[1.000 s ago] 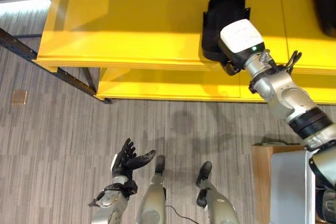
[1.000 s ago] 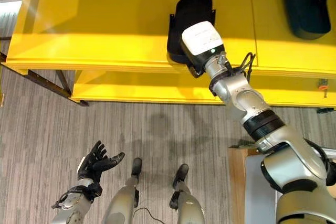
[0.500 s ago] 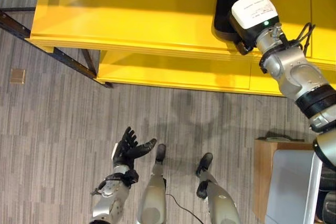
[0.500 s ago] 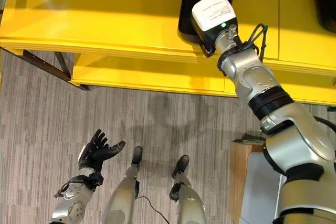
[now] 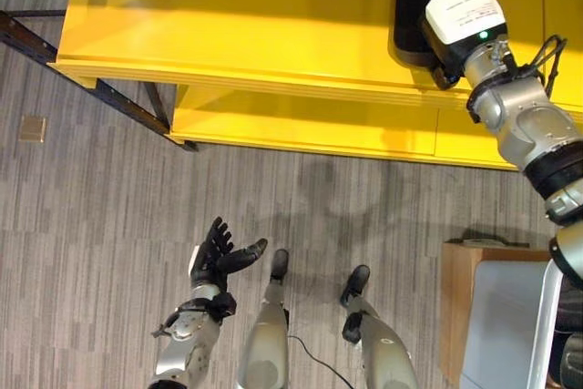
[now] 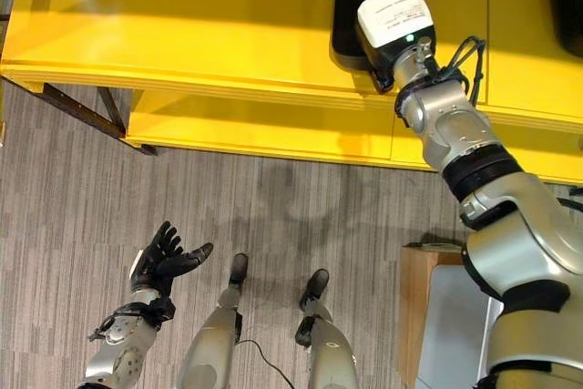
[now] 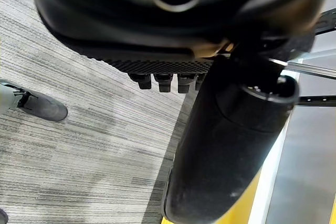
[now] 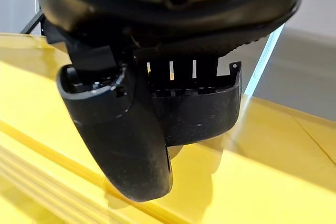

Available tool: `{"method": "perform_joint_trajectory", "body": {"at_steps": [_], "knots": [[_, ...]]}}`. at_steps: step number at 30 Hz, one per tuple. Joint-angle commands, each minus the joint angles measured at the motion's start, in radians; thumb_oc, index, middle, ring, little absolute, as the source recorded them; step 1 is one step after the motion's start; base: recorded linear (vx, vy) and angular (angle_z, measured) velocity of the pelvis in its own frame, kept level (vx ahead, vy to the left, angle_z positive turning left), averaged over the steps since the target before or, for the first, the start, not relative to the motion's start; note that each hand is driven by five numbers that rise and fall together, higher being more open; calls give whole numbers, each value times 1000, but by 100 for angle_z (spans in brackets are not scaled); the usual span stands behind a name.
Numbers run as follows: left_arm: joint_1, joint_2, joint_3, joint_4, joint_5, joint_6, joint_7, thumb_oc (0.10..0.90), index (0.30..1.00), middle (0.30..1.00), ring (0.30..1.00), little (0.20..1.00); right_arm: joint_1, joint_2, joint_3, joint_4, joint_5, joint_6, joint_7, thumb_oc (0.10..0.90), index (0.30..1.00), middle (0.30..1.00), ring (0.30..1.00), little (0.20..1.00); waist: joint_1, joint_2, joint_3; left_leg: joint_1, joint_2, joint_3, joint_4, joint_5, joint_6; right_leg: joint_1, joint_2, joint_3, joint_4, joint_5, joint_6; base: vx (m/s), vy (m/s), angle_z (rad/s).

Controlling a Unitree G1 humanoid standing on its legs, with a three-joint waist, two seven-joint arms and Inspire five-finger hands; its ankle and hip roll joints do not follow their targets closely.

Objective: Move parts from the plastic box to the shelf.

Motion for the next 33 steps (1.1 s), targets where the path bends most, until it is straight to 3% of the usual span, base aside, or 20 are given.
{"method": "perform_joint_trajectory", "body": {"at_steps": [1, 10, 33], "knots": [[6, 62, -36, -94, -12, -90, -1, 900, 1000, 1000, 1000, 1000, -214, -95, 80, 24, -6, 34, -71, 400, 300, 300, 300, 300, 19, 0, -51, 132, 146, 6, -44, -15, -57, -43, -97, 17, 152, -68, 88, 0, 0, 0], [8, 66, -37, -94, -20, -97, -3, 900, 1000, 1000, 1000, 1000, -266, -94, 146, 104, -52, 43, -75, 400, 300, 300, 300, 300, 32, 8, -49, 122, 152, 0, -44, 3, -65, -45, -93, 12, 154, -73, 87, 0, 0, 0], [12, 83, -41, -107, -34, -111, -5, 900, 1000, 1000, 1000, 1000, -364, -112, 167, 234, 32, 59, -130, 400, 300, 300, 300, 300, 76, 37, -41, 52, 164, -46, -50, 73, -86, -93, -101, -29, 177, -76, 85, 3, -5, 5]]}}
